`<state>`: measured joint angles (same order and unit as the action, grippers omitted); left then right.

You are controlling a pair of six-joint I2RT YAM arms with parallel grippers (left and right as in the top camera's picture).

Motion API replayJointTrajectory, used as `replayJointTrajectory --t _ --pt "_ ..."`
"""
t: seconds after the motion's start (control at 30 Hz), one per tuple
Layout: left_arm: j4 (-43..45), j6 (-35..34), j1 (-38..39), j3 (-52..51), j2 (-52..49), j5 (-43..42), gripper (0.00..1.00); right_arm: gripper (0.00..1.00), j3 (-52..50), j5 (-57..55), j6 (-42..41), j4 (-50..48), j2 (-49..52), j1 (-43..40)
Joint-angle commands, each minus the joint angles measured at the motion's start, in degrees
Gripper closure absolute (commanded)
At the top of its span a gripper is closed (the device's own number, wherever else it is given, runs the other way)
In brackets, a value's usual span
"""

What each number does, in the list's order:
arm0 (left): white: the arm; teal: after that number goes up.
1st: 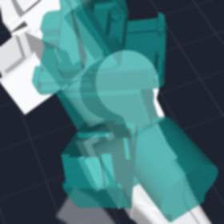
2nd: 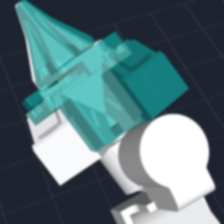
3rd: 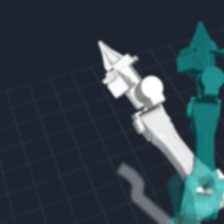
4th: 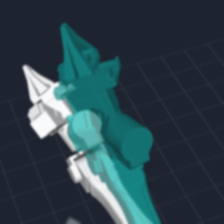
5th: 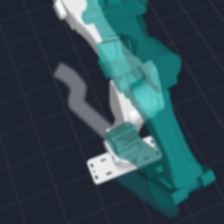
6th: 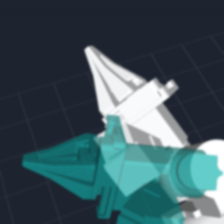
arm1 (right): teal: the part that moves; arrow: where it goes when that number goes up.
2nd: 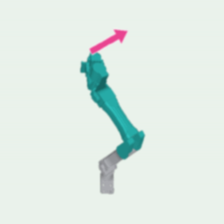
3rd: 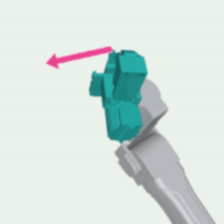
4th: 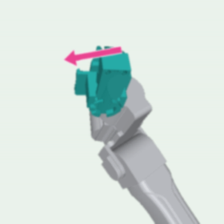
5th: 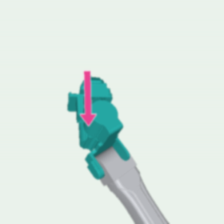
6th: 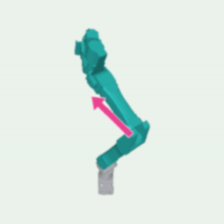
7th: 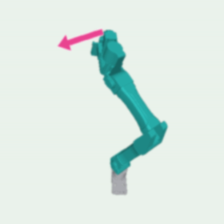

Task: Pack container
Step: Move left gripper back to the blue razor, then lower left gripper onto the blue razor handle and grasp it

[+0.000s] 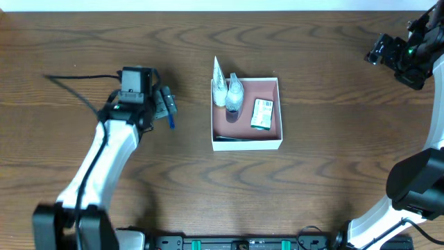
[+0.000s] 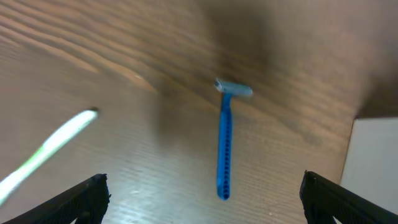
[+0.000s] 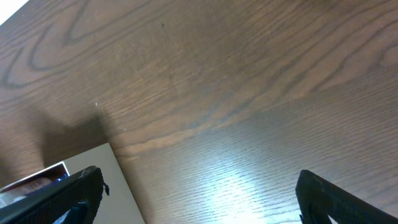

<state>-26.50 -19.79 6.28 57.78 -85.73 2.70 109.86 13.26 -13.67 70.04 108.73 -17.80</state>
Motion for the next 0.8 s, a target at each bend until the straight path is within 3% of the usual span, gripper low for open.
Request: replayJointTrajectory --t 0.0,0.47,0.77 --pt "0.96 1.57 -0.09 0.31 -4.15 -4.0 0.02 0.01 0.61 0.04 -0.66 0.04 -0.39 -0.31" --pt "5.31 1.11 1.6 0.33 -10.38 -1.84 0.02 0.01 0.61 0.04 -0.66 0.04 -0.39 -0.31" --pt "0.5 0.7 1.57 3.63 -10.54 0.7 0.02 0.01 0.61 0.04 -0.66 0.04 -0.42 -0.31"
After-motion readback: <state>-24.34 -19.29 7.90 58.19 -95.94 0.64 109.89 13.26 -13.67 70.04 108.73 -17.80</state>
